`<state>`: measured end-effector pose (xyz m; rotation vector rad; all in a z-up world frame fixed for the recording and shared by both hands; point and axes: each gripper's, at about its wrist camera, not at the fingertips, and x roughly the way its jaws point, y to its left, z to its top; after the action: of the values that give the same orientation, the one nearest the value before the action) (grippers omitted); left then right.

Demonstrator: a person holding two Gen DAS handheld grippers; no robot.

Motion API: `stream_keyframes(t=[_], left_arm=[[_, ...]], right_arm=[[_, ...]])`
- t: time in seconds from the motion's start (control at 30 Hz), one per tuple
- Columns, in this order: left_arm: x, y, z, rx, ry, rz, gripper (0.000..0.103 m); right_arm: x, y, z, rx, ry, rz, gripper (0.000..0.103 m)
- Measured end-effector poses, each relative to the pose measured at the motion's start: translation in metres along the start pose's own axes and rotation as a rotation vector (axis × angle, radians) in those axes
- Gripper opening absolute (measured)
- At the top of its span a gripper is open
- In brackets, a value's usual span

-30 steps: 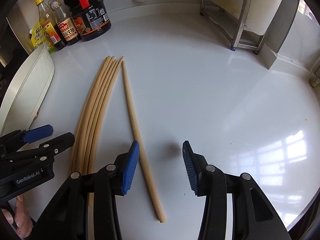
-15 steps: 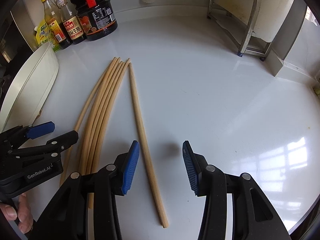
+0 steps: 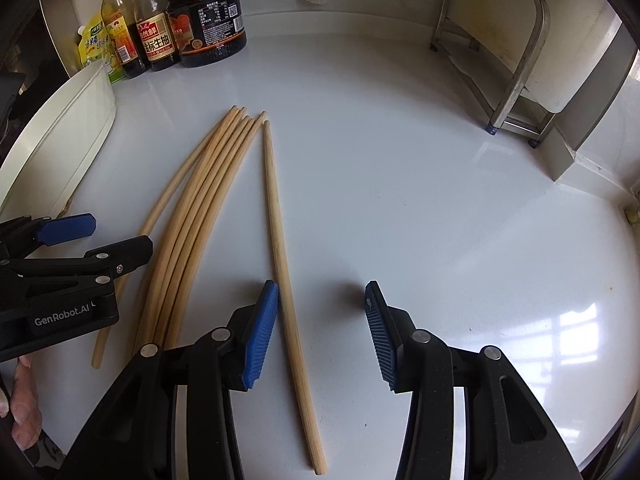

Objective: Organize utensils
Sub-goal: 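Close the left tool on one chopstick while the right tool closes on another, then carry both held chopsticks up and over the white basin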

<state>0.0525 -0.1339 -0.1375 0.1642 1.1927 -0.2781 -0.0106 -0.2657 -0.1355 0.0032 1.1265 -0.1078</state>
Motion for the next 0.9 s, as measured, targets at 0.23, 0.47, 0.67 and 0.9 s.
stream_keyframes(t=[0.23, 0.47, 0.67, 0.9], left_arm=[[-0.007, -0.007, 0.001, 0.041, -0.024, -0.028, 0.037], [-0.008, -0.014, 0.004, 0.044, 0.008, -0.105, 0.007], [-0.022, -0.010, -0.006, 0.033, 0.033, -0.144, 0.007], [-0.070, 0.014, 0.001, 0.028, -0.035, -0.174, 0.007]], right_arm=[[0.000, 0.010, 0.002, -0.036, -0.015, 0.025, 0.031], [0.000, 0.012, 0.007, -0.033, -0.001, 0.054, 0.006], [-0.010, -0.001, 0.004, 0.077, 0.012, 0.115, 0.006], [-0.044, 0.006, 0.010, 0.143, -0.019, 0.145, 0.006]])
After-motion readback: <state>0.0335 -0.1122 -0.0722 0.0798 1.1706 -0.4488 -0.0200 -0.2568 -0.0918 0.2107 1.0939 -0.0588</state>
